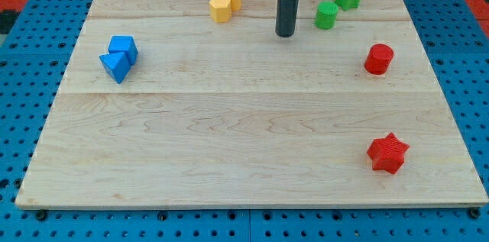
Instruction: Move your arm to the top right
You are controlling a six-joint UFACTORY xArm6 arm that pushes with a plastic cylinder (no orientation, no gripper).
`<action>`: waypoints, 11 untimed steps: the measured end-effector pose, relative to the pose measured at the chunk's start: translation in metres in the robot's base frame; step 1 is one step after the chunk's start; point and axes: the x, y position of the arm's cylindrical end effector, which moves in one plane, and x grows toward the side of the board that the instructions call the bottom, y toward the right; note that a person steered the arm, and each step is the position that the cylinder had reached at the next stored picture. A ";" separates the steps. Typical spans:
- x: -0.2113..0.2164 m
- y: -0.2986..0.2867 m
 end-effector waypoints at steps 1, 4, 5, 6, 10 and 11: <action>0.017 0.015; 0.014 0.129; -0.014 0.164; -0.067 0.191; -0.136 0.206; -0.138 0.200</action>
